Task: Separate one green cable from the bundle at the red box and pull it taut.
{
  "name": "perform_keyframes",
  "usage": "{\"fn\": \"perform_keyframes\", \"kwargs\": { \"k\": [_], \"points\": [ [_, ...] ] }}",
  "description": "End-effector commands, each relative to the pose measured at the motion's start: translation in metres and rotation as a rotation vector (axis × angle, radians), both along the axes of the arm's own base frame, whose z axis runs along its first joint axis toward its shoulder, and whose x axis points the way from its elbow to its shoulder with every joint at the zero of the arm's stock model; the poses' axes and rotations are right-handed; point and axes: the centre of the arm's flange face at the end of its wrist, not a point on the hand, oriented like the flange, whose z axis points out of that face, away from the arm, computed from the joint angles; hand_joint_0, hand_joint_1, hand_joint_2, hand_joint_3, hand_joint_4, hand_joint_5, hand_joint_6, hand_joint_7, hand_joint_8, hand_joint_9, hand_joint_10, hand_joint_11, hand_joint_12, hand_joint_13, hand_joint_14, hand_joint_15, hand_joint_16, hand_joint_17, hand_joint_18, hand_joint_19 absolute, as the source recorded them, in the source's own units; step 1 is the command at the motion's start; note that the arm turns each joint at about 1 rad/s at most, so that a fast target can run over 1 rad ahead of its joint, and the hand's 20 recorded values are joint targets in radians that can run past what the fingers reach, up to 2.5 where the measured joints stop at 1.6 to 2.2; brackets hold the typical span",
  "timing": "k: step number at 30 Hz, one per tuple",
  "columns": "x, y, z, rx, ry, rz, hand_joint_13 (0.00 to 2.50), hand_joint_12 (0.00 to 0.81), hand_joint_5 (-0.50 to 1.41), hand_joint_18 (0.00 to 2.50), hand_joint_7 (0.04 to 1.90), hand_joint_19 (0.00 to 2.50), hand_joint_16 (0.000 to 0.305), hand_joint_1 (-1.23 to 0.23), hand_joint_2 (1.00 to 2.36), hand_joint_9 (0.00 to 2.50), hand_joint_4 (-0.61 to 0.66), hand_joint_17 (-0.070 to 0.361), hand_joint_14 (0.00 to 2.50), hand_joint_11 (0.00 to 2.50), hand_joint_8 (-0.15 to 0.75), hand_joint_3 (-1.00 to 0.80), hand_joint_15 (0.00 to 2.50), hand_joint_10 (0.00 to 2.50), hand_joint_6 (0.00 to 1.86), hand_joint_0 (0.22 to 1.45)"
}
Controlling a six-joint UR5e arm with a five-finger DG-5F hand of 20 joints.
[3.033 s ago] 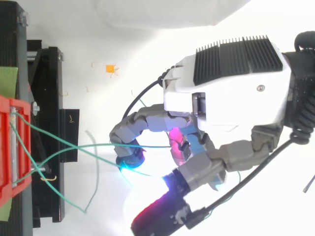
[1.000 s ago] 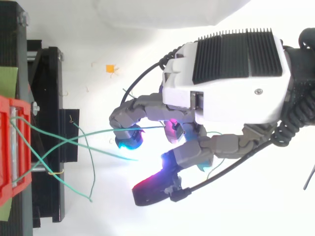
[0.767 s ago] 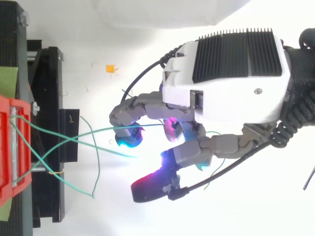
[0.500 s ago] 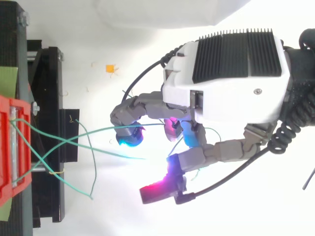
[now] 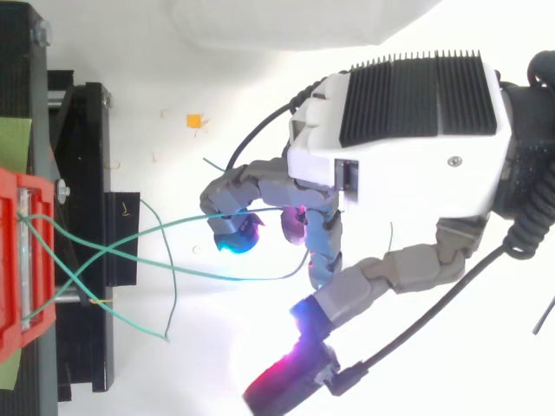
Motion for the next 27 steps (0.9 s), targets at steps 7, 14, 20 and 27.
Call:
{"fn": "perform_keyframes", "kwargs": {
  "k": [7, 14, 20, 27],
  "points": [
    [-0.0004, -0.0001, 0.0004, 0.0, 0.001, 0.0, 1.12, 0.382, 0.15, 0.73, 1.29, 0.58, 0.045, -0.22, 1.0, 1.88, 0.04, 0.101, 0.01, 0.02, 0.06, -0.5, 0.43, 0.0, 0.5, 0.61],
    [0.0004, 0.0, -0.0003, 0.0, -0.002, 0.0, 1.12, 0.386, 0.15, 0.78, 1.29, 0.54, 0.043, -0.5, 1.0, 1.91, 0.06, 0.096, 0.01, 0.0, 0.04, -0.5, 0.39, 0.0, 0.5, 0.73],
    [0.0004, -0.0003, -0.0003, -0.002, -0.002, -0.003, 1.11, 0.394, 0.15, 0.78, 1.3, 0.58, 0.044, -0.6, 1.01, 1.88, 0.04, 0.1, 0.01, 0.01, 0.063, -0.37, 0.41, 0.0, 0.5, 0.76],
    [0.0, 0.0009, -0.0012, -0.004, 0.002, -0.01, 1.04, 0.392, 0.14, 0.74, 1.3, 0.54, 0.049, -0.82, 1.01, 1.73, 0.03, 0.111, 0.01, 0.01, 0.168, -0.25, 0.41, 0.0, 0.5, 0.71]
  ]
}}
